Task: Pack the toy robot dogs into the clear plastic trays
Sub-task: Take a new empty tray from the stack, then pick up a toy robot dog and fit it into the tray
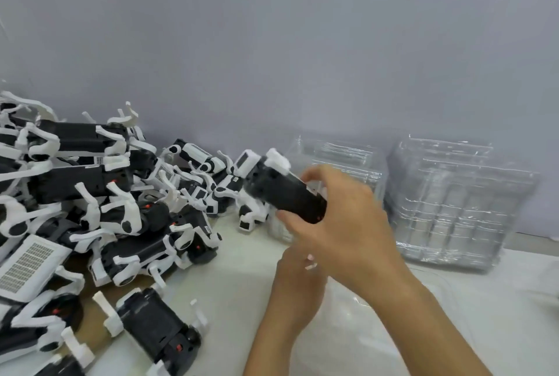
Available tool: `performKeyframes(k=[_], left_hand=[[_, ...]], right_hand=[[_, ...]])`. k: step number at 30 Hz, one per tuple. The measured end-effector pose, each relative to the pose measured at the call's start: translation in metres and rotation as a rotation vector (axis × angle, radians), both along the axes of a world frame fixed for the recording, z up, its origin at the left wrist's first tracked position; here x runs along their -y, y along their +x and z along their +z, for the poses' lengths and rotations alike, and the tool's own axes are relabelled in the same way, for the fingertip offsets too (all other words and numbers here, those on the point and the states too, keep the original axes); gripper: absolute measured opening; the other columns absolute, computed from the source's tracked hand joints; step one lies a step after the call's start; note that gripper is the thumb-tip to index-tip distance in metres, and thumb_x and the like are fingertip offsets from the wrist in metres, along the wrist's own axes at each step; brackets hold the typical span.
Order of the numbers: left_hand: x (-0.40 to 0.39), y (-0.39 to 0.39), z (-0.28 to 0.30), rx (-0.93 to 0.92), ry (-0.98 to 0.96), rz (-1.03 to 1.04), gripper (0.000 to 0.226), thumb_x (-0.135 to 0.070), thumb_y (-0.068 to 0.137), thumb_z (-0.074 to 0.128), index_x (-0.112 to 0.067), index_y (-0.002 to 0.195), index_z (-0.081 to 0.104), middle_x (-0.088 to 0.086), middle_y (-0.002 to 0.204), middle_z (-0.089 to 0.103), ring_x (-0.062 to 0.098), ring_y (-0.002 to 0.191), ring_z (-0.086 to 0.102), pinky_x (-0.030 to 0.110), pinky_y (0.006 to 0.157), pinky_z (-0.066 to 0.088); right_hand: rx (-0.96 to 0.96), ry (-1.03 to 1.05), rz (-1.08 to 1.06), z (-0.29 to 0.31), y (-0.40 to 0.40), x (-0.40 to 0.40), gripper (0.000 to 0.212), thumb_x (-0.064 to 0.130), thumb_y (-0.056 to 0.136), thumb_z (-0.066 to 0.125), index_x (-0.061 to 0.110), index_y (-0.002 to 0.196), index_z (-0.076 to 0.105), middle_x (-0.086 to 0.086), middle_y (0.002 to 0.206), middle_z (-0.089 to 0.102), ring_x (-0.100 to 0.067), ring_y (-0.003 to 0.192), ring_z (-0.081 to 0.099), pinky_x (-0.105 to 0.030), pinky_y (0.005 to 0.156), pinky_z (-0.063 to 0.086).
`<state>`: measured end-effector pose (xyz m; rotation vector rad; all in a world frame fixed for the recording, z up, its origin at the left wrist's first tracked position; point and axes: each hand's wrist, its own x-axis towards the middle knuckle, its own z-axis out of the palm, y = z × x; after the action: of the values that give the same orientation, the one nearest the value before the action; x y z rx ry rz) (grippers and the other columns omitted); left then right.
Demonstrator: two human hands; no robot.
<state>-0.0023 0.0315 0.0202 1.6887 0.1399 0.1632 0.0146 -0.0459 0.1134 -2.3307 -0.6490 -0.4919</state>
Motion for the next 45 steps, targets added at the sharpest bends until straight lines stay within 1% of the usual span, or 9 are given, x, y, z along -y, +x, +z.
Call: performKeyframes(k=[5, 9, 12, 20, 23, 30, 36, 40, 45], left_hand=[[-0.001, 0.007, -0.001, 0.008, -0.055, 0.103, 0.025, -0.004, 0.095, 0.057, -0.026, 0.099, 0.070, -0.008, 0.105, 0.071, 0.001, 0.097, 0.063, 0.008, 0.073, 0.043], [-0.004, 0.012, -0.004, -0.010, -0.072, 0.133, 0.025, -0.007, 0.097, 0.057, -0.027, 0.100, 0.071, -0.012, 0.104, 0.069, -0.009, 0.087, 0.060, 0.001, 0.067, 0.041], [-0.005, 0.016, -0.005, -0.033, -0.092, 0.136, 0.024, -0.009, 0.097, 0.057, -0.028, 0.103, 0.071, -0.014, 0.107, 0.067, -0.009, 0.091, 0.059, 0.002, 0.068, 0.041], [-0.007, 0.021, -0.009, -0.069, -0.134, 0.164, 0.026, -0.010, 0.093, 0.061, -0.033, 0.096, 0.075, -0.014, 0.109, 0.067, 0.001, 0.101, 0.059, 0.016, 0.076, 0.040], [-0.006, 0.022, -0.010, -0.074, -0.135, 0.170, 0.031, -0.007, 0.091, 0.061, -0.035, 0.092, 0.076, -0.011, 0.109, 0.068, 0.006, 0.103, 0.060, 0.021, 0.078, 0.042], [-0.005, 0.023, -0.009, -0.087, -0.165, 0.160, 0.024, -0.007, 0.093, 0.059, -0.024, 0.090, 0.075, 0.000, 0.098, 0.074, 0.025, 0.100, 0.067, 0.039, 0.090, 0.048], [-0.004, 0.021, -0.005, -0.097, -0.207, 0.117, 0.020, -0.010, 0.091, 0.061, -0.023, 0.095, 0.076, -0.003, 0.092, 0.077, 0.019, 0.095, 0.070, 0.035, 0.084, 0.050], [-0.004, 0.023, -0.005, -0.095, -0.229, 0.150, 0.024, -0.006, 0.091, 0.062, -0.025, 0.089, 0.077, -0.001, 0.098, 0.076, 0.020, 0.104, 0.068, 0.039, 0.095, 0.049], [-0.006, 0.024, -0.009, -0.081, -0.205, 0.151, 0.024, -0.007, 0.091, 0.062, -0.027, 0.087, 0.075, -0.003, 0.107, 0.073, 0.012, 0.107, 0.064, 0.027, 0.084, 0.044]], right_hand=[[-0.203, 0.401, -0.023, -0.002, 0.009, 0.066, 0.040, 0.047, 0.069, 0.080, 0.037, 0.100, 0.058, 0.024, 0.092, 0.068, 0.012, 0.088, 0.062, -0.002, 0.067, 0.043], [-0.296, 0.445, -0.030, -0.011, 0.011, 0.105, 0.031, 0.030, 0.075, 0.081, 0.042, 0.100, 0.067, 0.026, 0.095, 0.071, 0.006, 0.084, 0.067, -0.018, 0.069, 0.049], [-0.339, 0.403, -0.084, -0.016, 0.017, 0.120, 0.029, 0.025, 0.074, 0.083, 0.042, 0.093, 0.068, 0.022, 0.087, 0.072, 0.003, 0.077, 0.066, -0.030, 0.069, 0.047], [-0.302, 0.373, -0.022, -0.026, 0.026, 0.124, 0.025, 0.029, 0.080, 0.077, 0.039, 0.095, 0.060, 0.027, 0.087, 0.070, 0.004, 0.075, 0.068, -0.014, 0.058, 0.049], [-0.304, 0.254, 0.033, -0.033, 0.028, 0.115, 0.015, 0.037, 0.085, 0.069, 0.036, 0.096, 0.059, 0.017, 0.085, 0.069, -0.005, 0.073, 0.067, -0.029, 0.065, 0.053], [-0.272, 0.007, 0.127, -0.035, 0.026, 0.104, 0.029, 0.025, 0.076, 0.085, 0.040, 0.091, 0.065, 0.028, 0.094, 0.060, 0.005, 0.089, 0.057, -0.008, 0.068, 0.040], [-0.323, -0.092, 0.154, -0.045, 0.024, 0.095, 0.021, 0.029, 0.077, 0.079, 0.036, 0.090, 0.064, 0.020, 0.089, 0.062, -0.002, 0.083, 0.058, -0.020, 0.067, 0.046], [-0.289, -0.179, 0.058, -0.051, 0.027, 0.093, 0.024, 0.026, 0.078, 0.077, 0.035, 0.095, 0.063, 0.019, 0.089, 0.062, -0.005, 0.087, 0.056, -0.033, 0.079, 0.049], [-0.271, -0.227, 0.005, -0.051, 0.030, 0.100, 0.031, 0.025, 0.075, 0.080, 0.039, 0.099, 0.067, 0.024, 0.093, 0.053, -0.005, 0.097, 0.046, -0.030, 0.084, 0.040]])
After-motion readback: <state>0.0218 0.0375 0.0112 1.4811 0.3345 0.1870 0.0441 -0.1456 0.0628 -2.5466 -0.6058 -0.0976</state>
